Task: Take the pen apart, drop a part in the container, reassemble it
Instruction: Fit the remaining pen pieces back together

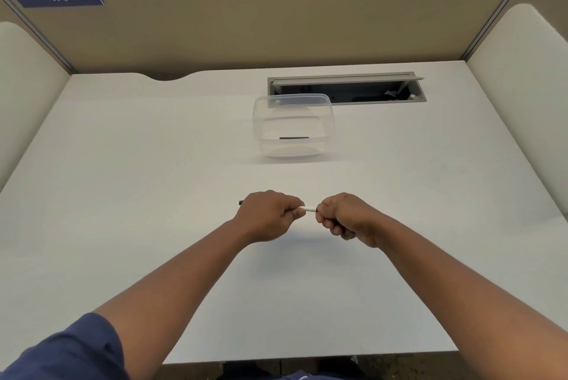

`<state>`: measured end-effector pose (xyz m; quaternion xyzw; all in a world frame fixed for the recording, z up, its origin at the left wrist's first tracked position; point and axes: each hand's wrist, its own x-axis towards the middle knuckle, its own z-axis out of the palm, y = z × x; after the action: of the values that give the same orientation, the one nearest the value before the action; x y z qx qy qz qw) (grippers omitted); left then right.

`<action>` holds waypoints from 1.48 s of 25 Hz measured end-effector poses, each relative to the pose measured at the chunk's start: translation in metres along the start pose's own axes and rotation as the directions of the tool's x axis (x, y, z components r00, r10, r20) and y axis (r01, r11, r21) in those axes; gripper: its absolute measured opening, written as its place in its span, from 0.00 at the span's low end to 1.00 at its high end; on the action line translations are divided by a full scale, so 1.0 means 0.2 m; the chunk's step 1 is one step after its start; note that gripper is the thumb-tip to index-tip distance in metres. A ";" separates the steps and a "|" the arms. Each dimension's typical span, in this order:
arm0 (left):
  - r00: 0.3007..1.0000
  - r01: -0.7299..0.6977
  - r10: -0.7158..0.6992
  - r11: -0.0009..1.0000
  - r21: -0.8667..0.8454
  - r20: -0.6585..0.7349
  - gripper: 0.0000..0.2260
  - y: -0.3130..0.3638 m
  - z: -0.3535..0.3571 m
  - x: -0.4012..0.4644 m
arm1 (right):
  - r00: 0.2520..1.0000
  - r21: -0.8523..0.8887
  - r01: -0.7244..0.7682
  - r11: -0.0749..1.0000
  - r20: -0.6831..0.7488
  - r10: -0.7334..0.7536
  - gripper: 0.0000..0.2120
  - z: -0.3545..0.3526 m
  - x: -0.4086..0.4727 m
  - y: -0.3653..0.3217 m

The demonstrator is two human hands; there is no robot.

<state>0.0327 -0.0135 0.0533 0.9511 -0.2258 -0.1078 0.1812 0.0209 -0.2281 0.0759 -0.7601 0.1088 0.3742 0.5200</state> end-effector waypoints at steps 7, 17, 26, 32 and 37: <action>0.960 0.204 -0.136 0.939 -0.276 0.245 0.13 -0.04 -0.02 0.02 | 0.811 -0.475 0.433 0.766 -0.165 -0.561 0.08 0.02 0.02 0.10; 0.952 0.205 -0.105 0.916 -0.345 0.288 0.12 0.02 -0.06 0.02 | 0.798 -0.639 0.386 0.665 -0.130 -0.588 0.10 0.03 -0.01 0.09; 0.979 0.134 -0.121 0.988 -0.073 0.164 0.15 0.06 -0.05 0.03 | 0.969 -0.161 0.183 0.970 -0.136 -0.205 0.15 0.02 -0.02 0.02; 0.910 0.286 -0.072 0.821 -0.493 0.409 0.13 -0.01 -0.12 0.03 | 0.595 -0.815 0.449 0.366 -0.033 -0.803 0.06 0.01 -0.03 0.12; 0.931 0.227 -0.072 0.881 -0.416 0.357 0.13 0.02 -0.12 0.03 | 0.693 -0.759 0.426 0.492 -0.075 -0.717 0.09 0.04 -0.04 0.09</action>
<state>0.0440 -0.0119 0.0755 0.8659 -0.1468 -0.3292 0.3468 0.0031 -0.2309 0.0673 -0.9431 -0.2045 0.0307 0.2605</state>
